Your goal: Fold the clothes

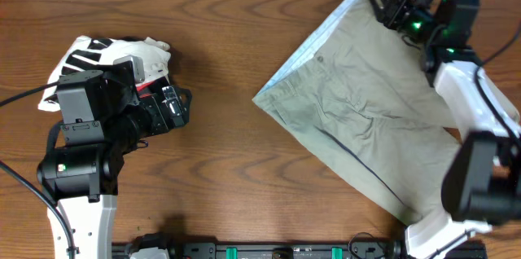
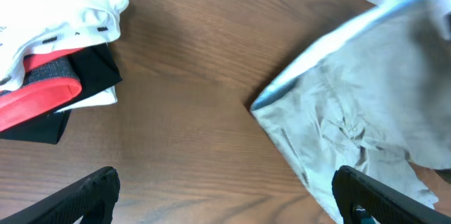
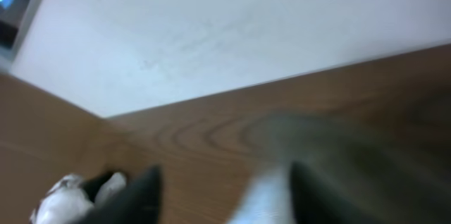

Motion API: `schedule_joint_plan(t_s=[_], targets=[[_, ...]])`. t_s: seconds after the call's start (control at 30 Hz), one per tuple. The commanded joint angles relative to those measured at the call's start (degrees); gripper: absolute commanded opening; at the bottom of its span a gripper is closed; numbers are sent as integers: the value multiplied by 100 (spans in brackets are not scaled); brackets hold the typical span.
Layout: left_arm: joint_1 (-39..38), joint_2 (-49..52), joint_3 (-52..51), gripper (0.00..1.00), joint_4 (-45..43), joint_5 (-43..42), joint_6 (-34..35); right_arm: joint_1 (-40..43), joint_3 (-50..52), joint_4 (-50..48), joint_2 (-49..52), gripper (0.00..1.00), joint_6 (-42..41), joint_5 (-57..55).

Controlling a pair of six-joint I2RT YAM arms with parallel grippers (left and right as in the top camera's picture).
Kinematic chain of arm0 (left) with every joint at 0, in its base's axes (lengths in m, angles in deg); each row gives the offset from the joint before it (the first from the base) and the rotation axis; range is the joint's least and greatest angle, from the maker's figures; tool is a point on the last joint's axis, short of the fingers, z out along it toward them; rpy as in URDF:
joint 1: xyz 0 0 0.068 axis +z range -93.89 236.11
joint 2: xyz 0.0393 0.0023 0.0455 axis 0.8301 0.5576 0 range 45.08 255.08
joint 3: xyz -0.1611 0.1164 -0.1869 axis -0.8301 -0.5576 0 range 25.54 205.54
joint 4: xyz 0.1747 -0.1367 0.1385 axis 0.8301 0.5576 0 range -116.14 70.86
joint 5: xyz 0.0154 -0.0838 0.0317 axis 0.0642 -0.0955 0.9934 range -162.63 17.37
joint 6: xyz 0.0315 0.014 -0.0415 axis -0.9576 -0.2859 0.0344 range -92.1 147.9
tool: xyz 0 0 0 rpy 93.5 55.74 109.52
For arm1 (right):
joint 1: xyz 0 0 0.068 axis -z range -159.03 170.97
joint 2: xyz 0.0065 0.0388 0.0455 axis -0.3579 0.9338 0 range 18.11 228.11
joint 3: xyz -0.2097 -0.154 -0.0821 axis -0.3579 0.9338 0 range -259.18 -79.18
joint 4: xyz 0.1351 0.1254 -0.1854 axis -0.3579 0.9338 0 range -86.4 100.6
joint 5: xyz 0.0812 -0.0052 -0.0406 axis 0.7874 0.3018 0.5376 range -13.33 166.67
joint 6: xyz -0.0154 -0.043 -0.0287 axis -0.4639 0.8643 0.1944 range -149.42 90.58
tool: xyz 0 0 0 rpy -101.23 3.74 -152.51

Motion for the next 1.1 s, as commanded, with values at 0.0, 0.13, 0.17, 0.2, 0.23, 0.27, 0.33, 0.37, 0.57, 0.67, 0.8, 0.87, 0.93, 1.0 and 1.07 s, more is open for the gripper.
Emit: schedule_joint_plan(t_s=[0.0, 0.13, 0.17, 0.2, 0.23, 0.27, 0.33, 0.37, 0.57, 0.67, 0.8, 0.87, 0.93, 1.0, 1.07], targets=[[-17, -4, 101, 98, 44, 26, -55, 42, -210, -208, 485, 75, -994, 754], [-17, -4, 101, 98, 157, 26, -57, 291, -212, 125, 490, 87, -732, 1252], [-17, -2, 101, 98, 199, 26, -68, 376, -212, 293, 446, 88, -629, 1381], [-20, 2, 94, 98, 221, 24, -116, 455, -212, 474, 391, 87, -575, 1502], [-31, 9, 85, 98, 243, 24, -190, 544, -212, 717, 334, 86, -481, 1626], [-59, 31, 72, 98, 260, 22, -299, 629, -212, 1016, 258, 84, -343, 1744], [-157, 96, 48, 98, 293, 22, -485, 767, -212, 1722, 96, 82, 31, 1764], [-234, 153, 39, 98, 302, 22, -601, 833, -212, 2175, -15, 80, 376, 1694], [-1019, 815, 26, 98, 278, 24, -1582, 1016, -214, 4371, -804, 81, 1740, -42], [-1443, 1375, 26, 99, 190, 24, -1998, 1016, -216, 5268, -1344, 80, 1908, -1005], [-1928, 2293, 26, 97, -323, 26, -2120, 1016, -214, 6234, -2079, 80, 1954, -1537], [-2092, 2723, 26, 95, -660, 28, -2122, 1016, -214, 6623, -2376, 79, 1952, -1679], [-2192, 3112, 26, 94, -955, 28, -2118, 1016, -214, 7027, -2627, 78, 1952, -1788], [-2251, 3493, 26, 94, -1257, 28, -2114, 1003, -214, 7396, -2776, 76, 1954, -1799], [-2273, 3816, 26, 94, -1508, 26, -2098, 988, -214, 7775, -2850, 75, 1954, -1864]])
